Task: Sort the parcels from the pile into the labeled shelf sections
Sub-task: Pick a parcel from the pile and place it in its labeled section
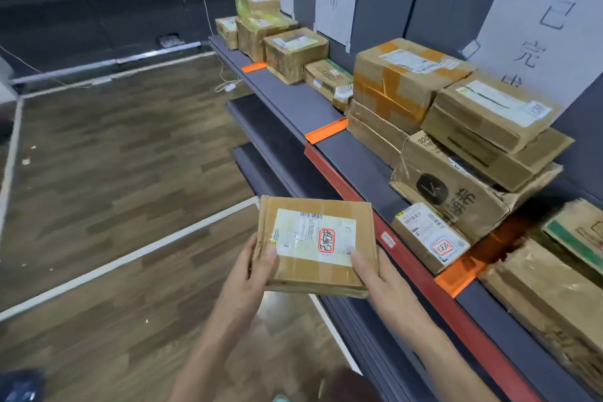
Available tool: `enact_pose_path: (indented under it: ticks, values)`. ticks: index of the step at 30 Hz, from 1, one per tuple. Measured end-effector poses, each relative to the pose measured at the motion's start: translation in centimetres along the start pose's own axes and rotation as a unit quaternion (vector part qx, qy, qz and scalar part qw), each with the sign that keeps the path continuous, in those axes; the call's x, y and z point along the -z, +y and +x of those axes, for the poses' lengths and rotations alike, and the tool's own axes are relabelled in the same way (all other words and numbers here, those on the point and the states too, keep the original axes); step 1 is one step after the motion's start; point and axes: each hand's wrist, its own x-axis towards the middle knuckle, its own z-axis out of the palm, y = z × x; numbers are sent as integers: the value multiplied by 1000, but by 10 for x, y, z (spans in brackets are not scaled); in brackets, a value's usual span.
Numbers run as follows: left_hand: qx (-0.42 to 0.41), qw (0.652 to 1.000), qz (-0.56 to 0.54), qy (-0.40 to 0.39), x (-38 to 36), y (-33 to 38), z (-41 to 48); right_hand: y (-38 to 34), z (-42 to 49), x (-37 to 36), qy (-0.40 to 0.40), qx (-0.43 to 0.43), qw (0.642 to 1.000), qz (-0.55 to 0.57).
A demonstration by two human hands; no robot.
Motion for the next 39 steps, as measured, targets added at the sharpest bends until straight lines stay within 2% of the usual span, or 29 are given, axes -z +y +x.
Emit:
enact_pose_path:
  ticks: [9,16,20,27,32,39]
  values:
    - [15,999,0,-32,-1,27,121,-27,105,6,51,-29,998,21]
    - [-14,996,34,-83,-14,68,208,-50,175,24,91,-72,993,4]
    - [-19,991,47,-123,-34,92,249,-55,193,38,145,-85,986,2]
    - [-31,970,127,-206,-63,121,325,-47,218,44,230,-118,966,20]
    - [-34,952,143,-269,-75,140,376,-58,237,31,285,-147,947,33]
    - [-35,919,206,-335,-85,135,423,-66,258,18,355,-190,913,62]
